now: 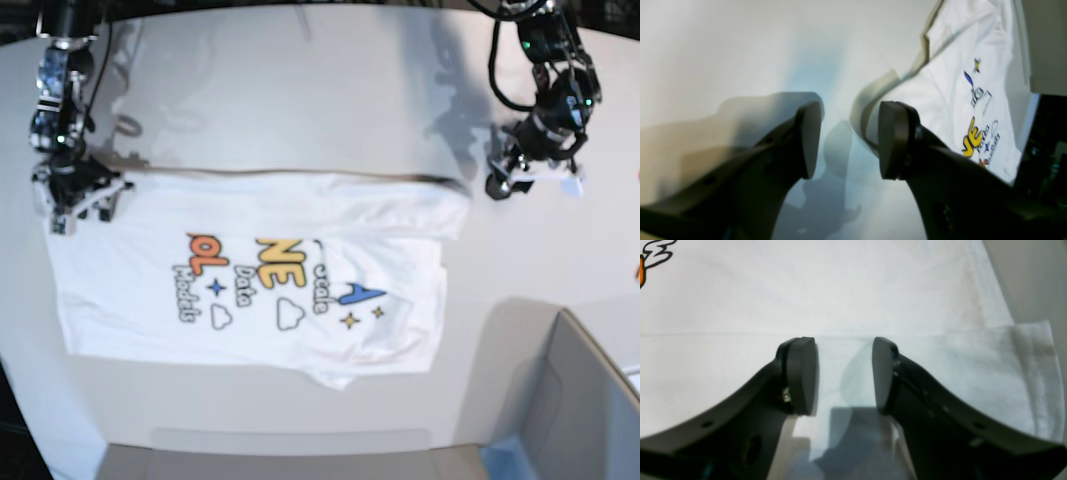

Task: Layout the t-shirt on the table in an organized manner, then fold the t-shirt properly
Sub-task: 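Release the collar with the left gripper and regrasp the shoulder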

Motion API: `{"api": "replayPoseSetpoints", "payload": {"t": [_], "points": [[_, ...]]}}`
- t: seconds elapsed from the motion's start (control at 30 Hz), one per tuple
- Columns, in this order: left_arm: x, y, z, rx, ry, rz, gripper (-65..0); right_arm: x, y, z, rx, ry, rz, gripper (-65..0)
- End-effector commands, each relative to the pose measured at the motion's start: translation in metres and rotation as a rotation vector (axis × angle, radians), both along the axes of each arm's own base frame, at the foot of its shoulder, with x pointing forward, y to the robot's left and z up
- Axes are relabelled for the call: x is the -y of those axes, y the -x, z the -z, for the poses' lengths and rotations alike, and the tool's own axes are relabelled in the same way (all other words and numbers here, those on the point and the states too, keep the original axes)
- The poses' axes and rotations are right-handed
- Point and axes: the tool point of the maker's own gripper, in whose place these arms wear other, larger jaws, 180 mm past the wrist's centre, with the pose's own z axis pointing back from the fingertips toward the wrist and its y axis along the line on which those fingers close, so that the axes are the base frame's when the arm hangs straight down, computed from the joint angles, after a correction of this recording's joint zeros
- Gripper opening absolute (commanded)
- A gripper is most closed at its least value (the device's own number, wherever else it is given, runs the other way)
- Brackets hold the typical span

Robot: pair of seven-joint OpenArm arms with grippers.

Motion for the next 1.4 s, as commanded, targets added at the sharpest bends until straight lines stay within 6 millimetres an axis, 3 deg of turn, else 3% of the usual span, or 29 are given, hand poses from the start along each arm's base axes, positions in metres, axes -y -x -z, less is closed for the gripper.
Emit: {"api": "replayPoseSetpoints", "payload": {"t": [0.0,0.2,0.47,0.73,0.8,1.0,1.1,1.27,1.37], "points": [[0.006,-0.005,-0.006,0.025,0.051,0.015,-36.1,0.007,0.031,0.027,-0.172,0.012,0.028,-37.0],[0.028,-0.006,-0.004,0.049,0.273,-0.013,-36.1,0.006,0.031,0.027,-0.172,0.010,0.028,-37.0],[0.042,-0.008,-0.005,0.070,0.344,-0.033,-36.1,0.006,0.031,0.027,-0.172,0.010,0.028,-37.0],[0.048,-0.025,-0.008,0.089,0.375,-0.041,-36.1,0.006,0.031,0.027,-0.173,0.010,0.028,-37.0],[0.048,-0.039,-0.019,0.122,0.372,-0.028,-36.1,0.006,0.031,0.027,-0.173,0.010,0.028,-37.0],[0.053,-0.038,0.010,0.029,0.309,0.005,-37.0,0.006,0.031,0.027,-0.173,0.010,0.028,-37.0],[0.056,-0.036,0.014,0.011,0.275,0.024,-43.5,0.005,0.026,0.018,-0.144,0.015,0.021,-37.0],[0.061,-0.036,0.017,-0.003,0.270,0.038,-62.6,-0.019,0.020,-0.020,-0.034,0.030,-0.043,-37.0],[0.048,-0.036,0.011,0.008,0.234,0.040,-63.5,-0.014,0.022,-0.048,0.052,0.028,0.004,-37.0]]}}
